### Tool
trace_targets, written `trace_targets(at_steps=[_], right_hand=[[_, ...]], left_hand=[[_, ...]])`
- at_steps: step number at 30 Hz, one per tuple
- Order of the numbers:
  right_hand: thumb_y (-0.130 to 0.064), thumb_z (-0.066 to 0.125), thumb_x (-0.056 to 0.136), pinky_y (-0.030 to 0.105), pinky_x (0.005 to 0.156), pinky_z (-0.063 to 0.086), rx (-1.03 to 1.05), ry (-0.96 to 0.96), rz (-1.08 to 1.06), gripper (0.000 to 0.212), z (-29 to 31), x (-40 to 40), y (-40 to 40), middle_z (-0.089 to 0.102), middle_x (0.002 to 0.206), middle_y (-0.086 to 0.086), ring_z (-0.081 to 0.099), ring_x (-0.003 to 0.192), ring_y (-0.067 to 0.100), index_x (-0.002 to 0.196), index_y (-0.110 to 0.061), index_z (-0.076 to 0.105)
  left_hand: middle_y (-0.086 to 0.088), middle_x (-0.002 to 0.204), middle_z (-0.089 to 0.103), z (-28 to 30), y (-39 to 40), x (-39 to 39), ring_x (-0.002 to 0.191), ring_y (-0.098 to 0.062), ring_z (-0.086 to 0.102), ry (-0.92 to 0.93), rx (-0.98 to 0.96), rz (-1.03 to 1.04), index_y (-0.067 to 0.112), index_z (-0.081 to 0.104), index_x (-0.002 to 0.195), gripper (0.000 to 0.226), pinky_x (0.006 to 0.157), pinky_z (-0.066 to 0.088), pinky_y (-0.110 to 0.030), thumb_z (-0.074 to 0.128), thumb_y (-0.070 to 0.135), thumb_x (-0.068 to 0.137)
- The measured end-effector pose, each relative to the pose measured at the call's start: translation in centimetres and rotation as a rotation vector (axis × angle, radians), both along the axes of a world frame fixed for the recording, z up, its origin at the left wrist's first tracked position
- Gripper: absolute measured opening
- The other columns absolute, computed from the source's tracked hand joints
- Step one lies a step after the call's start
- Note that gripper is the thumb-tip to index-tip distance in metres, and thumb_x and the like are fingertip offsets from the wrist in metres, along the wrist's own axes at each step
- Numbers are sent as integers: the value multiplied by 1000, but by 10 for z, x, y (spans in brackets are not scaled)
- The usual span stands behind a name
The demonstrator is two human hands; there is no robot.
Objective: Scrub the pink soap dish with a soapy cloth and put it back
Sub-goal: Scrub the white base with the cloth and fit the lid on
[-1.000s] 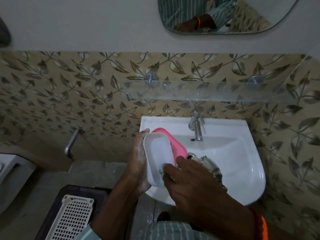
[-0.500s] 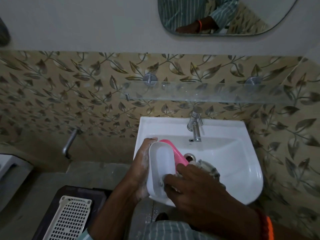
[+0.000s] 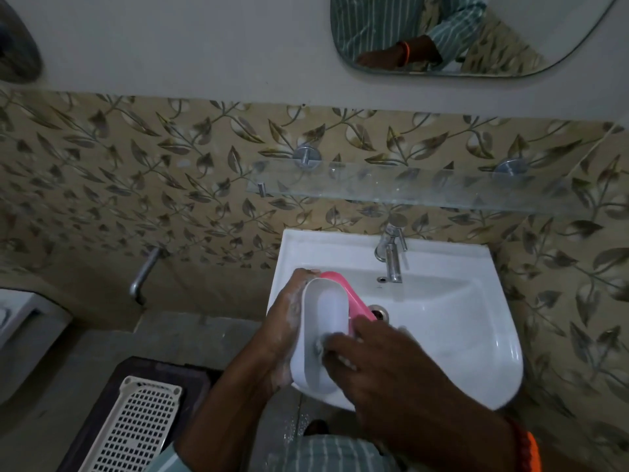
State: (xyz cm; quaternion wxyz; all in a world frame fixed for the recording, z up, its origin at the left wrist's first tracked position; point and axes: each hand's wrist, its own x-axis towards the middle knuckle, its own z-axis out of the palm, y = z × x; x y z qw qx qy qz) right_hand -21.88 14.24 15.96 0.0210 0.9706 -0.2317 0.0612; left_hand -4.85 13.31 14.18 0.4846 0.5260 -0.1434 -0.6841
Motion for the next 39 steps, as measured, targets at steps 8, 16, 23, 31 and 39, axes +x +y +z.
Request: trace_targets(at_steps=[8, 16, 23, 31, 39], right_hand=[[-9, 36, 97, 41, 70, 47, -89, -350, -239, 37, 5, 16, -11, 67, 110, 20, 54, 84, 31, 100, 1, 72], [-26, 64, 83, 41, 84, 54, 109, -439, -265, 39, -9, 22, 1, 63, 126, 8, 59, 102, 27, 119, -12, 66], [-15, 44, 85, 45, 83, 53, -48, -210, -554, 37, -4, 39, 13, 71, 108, 16, 66, 94, 37, 103, -3, 74], [-32, 64, 56, 38, 73, 59, 263, -241, -289, 36, 12, 30, 12, 68, 99, -5, 65, 79, 21, 89, -23, 75], [-17, 53, 76, 36, 67, 55, 362, -215, -460, 25, 13, 29, 25, 65, 104, 1, 60, 89, 25, 91, -15, 73]], left_hand=[[-6, 85, 72, -2, -1, -28, 107, -29, 66, -99, -38, 68, 22, 77, 81, 33, 94, 46, -39, 65, 51, 90], [-8, 74, 68, -13, 2, -16, 74, -25, 65, 3, -75, 72, 20, 75, 76, 34, 84, 48, -44, 66, 52, 83], [-9, 69, 71, -7, 0, -19, 63, -20, 70, 53, -67, 144, 19, 82, 63, 53, 70, 55, -33, 51, 42, 99], [-14, 69, 64, -2, 6, -10, 62, -27, 64, 120, -3, 58, 11, 75, 73, 40, 65, 54, -34, 69, 51, 75], [-5, 60, 71, -4, 10, -7, 95, -39, 65, -24, -102, 180, 10, 73, 73, 44, 70, 52, -31, 44, 22, 104]])
